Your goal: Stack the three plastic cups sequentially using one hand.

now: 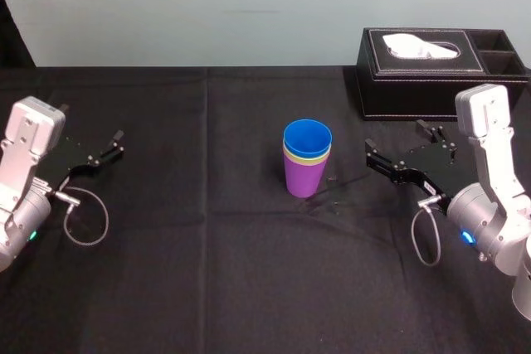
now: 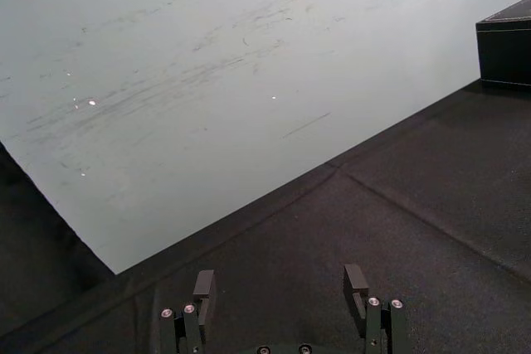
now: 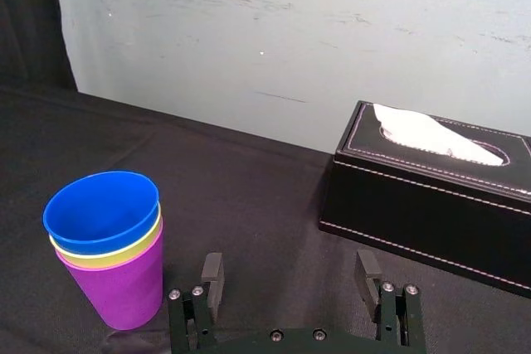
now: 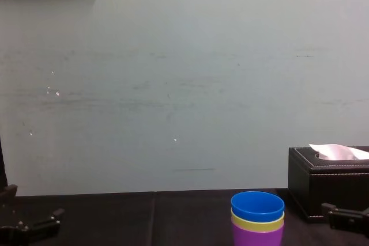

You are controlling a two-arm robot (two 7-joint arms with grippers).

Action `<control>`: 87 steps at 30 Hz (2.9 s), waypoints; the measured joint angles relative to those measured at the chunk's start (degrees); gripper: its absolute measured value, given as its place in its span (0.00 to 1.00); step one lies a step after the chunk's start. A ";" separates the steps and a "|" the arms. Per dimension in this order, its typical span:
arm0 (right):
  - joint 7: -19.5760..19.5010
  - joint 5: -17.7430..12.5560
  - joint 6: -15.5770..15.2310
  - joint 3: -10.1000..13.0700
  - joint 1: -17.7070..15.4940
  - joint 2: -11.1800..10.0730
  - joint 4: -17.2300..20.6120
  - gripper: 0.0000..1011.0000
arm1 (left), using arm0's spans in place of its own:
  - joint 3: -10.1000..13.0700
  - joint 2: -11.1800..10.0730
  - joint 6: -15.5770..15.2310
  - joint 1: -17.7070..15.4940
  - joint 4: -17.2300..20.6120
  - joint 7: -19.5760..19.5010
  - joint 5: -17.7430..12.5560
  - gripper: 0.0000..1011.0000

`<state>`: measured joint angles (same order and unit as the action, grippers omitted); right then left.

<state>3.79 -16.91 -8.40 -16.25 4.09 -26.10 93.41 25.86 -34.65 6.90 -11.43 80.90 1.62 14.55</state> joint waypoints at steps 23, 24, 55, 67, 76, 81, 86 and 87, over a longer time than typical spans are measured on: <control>-0.01 0.00 0.00 0.00 0.00 0.00 0.00 0.99 | 0.00 0.00 0.00 0.00 0.00 0.00 0.00 1.00; 0.00 0.00 0.00 0.00 0.00 0.00 0.00 0.99 | 0.00 0.00 0.00 0.00 0.00 0.00 0.00 1.00; 0.00 0.00 0.00 0.00 0.00 0.00 -0.01 0.99 | 0.00 0.00 0.00 0.00 0.00 0.00 0.00 1.00; 0.00 0.00 0.00 0.00 0.00 0.00 -0.01 0.99 | 0.00 0.00 0.00 0.00 0.00 0.00 0.00 1.00; 0.00 0.00 0.00 0.00 0.00 0.00 -0.01 0.99 | 0.00 0.00 0.00 0.00 0.00 0.00 0.00 1.00; 0.00 0.00 0.00 0.00 0.00 0.00 0.00 0.99 | 0.00 0.00 0.00 0.00 0.00 0.00 0.00 1.00; 0.00 0.00 0.00 0.00 0.00 0.00 -0.01 0.99 | 0.00 0.00 0.00 0.00 0.00 0.00 0.00 1.00; 0.00 0.00 0.00 0.00 0.00 0.00 -0.01 0.99 | 0.00 0.00 0.00 0.00 0.00 0.00 0.00 1.00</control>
<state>3.79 -16.91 -8.40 -16.25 4.09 -26.10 93.40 25.86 -34.65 6.90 -11.43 80.90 1.62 14.55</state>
